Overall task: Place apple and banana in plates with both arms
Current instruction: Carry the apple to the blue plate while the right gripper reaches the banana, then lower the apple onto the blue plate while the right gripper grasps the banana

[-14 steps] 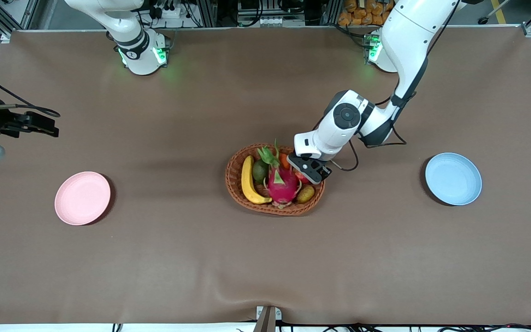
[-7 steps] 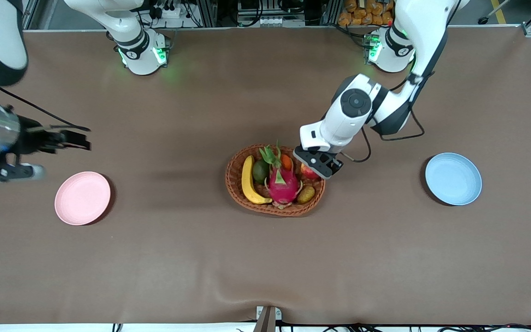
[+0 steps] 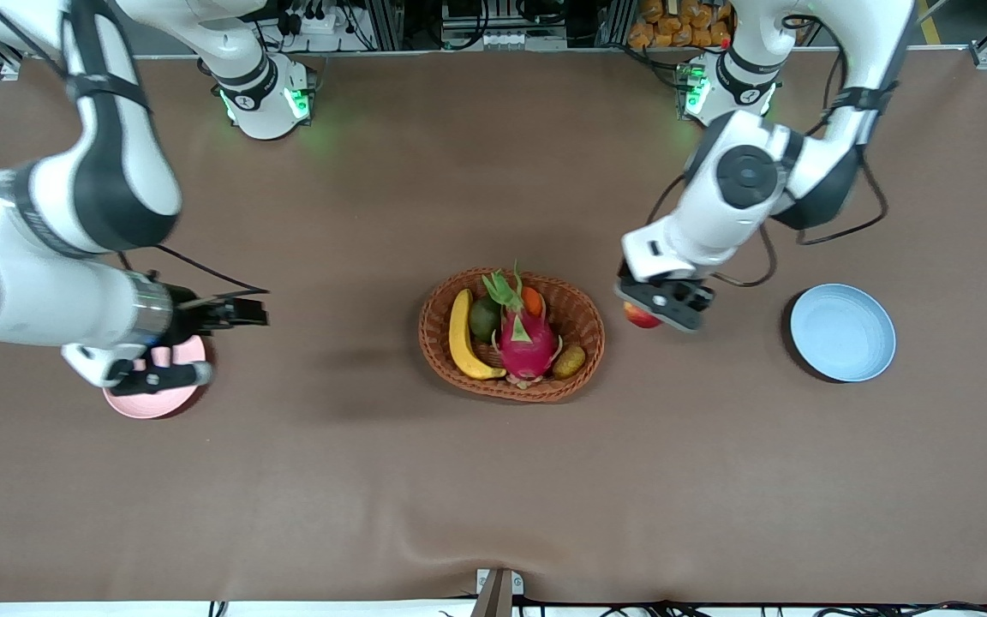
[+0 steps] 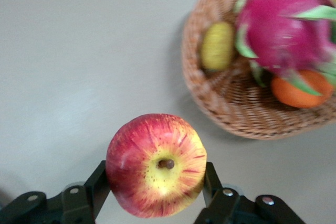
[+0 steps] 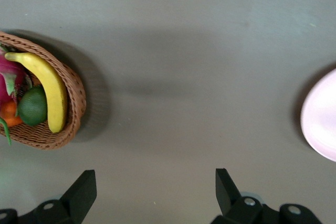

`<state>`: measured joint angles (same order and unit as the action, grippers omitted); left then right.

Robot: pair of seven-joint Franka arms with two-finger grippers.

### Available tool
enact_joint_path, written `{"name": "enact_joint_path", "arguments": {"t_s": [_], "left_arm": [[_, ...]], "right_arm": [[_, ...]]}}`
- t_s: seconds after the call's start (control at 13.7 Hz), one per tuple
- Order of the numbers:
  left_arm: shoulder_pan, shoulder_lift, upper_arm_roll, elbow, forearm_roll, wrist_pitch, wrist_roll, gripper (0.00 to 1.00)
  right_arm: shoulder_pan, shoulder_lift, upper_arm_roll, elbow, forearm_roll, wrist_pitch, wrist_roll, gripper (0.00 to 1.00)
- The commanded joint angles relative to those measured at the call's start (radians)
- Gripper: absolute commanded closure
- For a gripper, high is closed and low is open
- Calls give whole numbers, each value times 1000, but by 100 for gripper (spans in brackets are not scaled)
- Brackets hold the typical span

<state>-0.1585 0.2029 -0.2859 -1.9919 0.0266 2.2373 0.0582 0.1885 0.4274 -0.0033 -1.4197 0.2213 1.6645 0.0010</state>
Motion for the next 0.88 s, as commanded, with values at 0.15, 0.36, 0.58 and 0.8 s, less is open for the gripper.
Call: {"name": "enact_joint_path", "arguments": {"t_s": [0.15,0.36,0.58,0.8], "left_arm": [[154,-28,-9,-37,22,-10,-1,58],[271,-19,-10,-51,26,-7,64,58],[405,7,-10,-61,24,-1,172,58],[505,38,-10,-65,12,4,297,58]], "right_arm": [[115,95,-7,18,21,177,10,0],[199,149,-9,15,20,266,8,0],[247,192,-9,8,18,371,10,0],[284,211,-9,-4,18,423,10,0]]}}
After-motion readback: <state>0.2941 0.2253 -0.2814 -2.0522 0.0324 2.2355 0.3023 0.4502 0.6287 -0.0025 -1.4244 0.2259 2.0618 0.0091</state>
